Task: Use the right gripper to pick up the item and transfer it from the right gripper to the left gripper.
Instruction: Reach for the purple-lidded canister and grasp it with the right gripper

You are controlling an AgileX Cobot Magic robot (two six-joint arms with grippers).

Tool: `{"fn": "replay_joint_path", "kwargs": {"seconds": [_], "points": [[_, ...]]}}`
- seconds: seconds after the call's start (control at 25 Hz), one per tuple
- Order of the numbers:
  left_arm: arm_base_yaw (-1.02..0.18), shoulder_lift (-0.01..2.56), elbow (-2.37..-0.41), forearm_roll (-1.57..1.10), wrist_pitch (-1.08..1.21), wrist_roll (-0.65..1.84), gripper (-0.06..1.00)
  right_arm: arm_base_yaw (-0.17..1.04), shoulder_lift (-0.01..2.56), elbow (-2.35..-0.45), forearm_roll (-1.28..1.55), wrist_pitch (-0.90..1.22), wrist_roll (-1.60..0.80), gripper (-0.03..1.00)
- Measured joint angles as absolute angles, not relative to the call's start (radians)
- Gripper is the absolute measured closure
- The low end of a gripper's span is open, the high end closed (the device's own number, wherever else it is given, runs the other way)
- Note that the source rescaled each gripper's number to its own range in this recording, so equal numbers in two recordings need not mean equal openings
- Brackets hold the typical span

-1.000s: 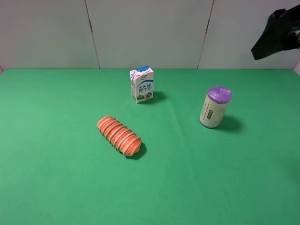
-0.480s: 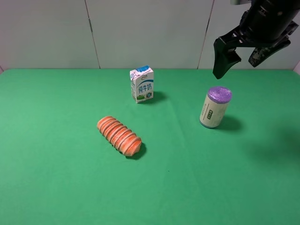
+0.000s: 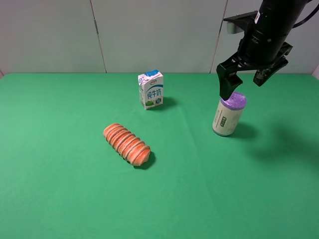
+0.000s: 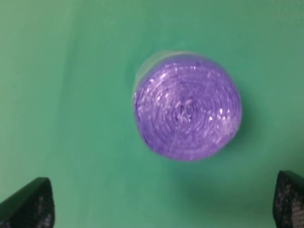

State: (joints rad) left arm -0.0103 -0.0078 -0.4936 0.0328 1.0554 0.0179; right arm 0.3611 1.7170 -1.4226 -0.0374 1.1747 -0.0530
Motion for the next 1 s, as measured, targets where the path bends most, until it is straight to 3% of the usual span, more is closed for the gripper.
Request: {"fn": "replay_joint_path", "kwargs": {"seconds": [1.0], "points": [[-0.010, -0.008, -0.494, 0.033, 1.055, 0.018, 0.01, 0.361, 1.889, -1.426, -0.061, 1.060, -0.094, -0.03]]}}
